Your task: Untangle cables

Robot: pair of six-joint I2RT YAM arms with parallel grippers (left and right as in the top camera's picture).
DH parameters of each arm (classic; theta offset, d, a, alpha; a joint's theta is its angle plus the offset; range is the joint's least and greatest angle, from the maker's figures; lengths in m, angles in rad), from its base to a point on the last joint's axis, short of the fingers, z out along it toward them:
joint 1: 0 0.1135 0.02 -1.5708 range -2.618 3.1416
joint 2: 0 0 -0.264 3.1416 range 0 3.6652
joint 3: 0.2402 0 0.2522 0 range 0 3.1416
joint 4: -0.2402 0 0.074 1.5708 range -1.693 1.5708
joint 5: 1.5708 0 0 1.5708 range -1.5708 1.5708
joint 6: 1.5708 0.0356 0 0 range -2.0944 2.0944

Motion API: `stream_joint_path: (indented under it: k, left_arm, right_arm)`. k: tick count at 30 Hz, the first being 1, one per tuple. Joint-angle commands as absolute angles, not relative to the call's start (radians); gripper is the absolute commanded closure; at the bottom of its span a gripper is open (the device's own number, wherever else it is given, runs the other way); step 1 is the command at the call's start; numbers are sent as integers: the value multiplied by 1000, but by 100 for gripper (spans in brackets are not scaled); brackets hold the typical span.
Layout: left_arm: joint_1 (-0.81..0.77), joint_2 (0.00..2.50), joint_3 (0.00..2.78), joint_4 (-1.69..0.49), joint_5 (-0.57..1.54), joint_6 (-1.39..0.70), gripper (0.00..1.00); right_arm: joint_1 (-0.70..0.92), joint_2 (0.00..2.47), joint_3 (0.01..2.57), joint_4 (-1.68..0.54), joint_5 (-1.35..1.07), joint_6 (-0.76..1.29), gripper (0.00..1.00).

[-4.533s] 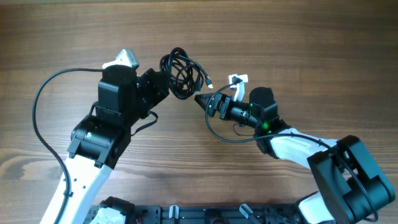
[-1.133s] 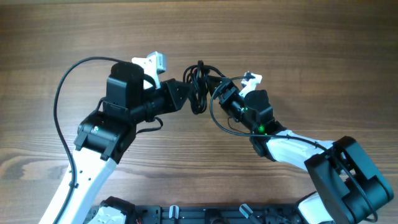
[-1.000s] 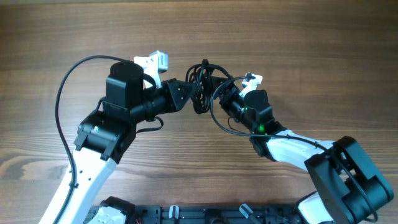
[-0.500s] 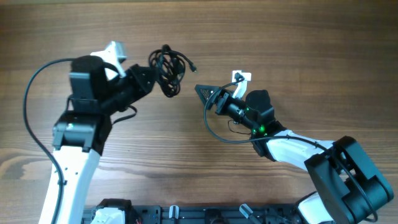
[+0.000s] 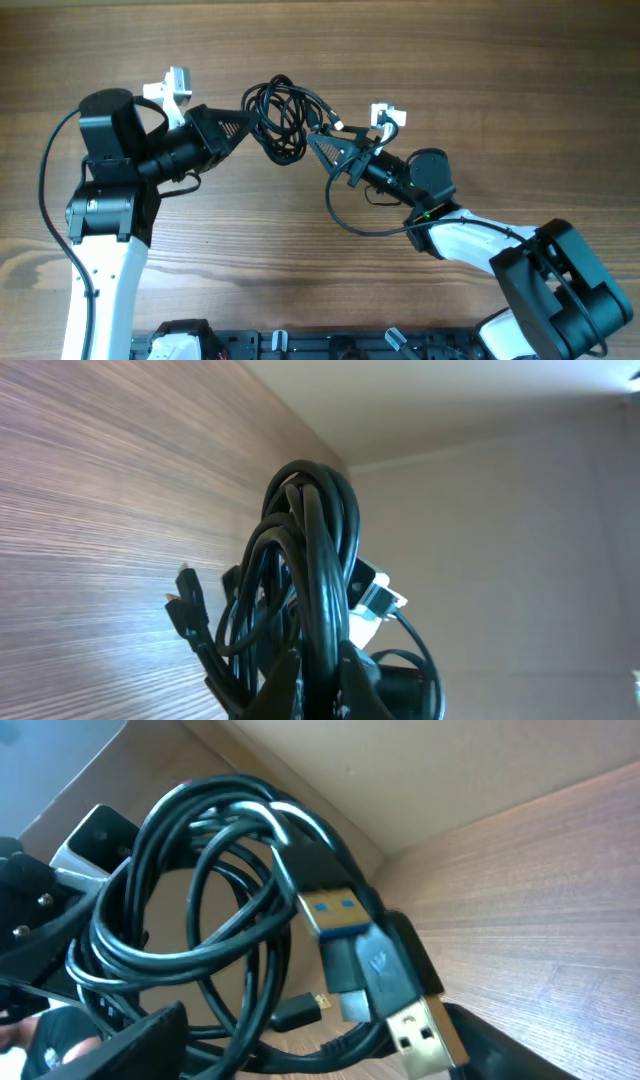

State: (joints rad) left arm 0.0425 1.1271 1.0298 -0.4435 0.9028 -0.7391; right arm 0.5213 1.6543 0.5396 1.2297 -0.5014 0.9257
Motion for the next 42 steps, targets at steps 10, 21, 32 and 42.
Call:
stream_joint_path:
  k: [10,21,32,42]
  left_arm:
    - [51,1121,1048,-433,965,-794,96]
    - [49,1121,1048,-433,965,-794,96]
    - [-62,1121,1048,-414,854,-793,96]
    - [20,1120,1048,-384,845,-793,96]
  right_arm:
    - [523,1644,549,1257,-422,972,64]
    - [524,1644,549,1141,-331,1024,86]
    - [523,1644,549,1110,-340,1023,56]
    - [524,1644,549,1028,-367,1021,29]
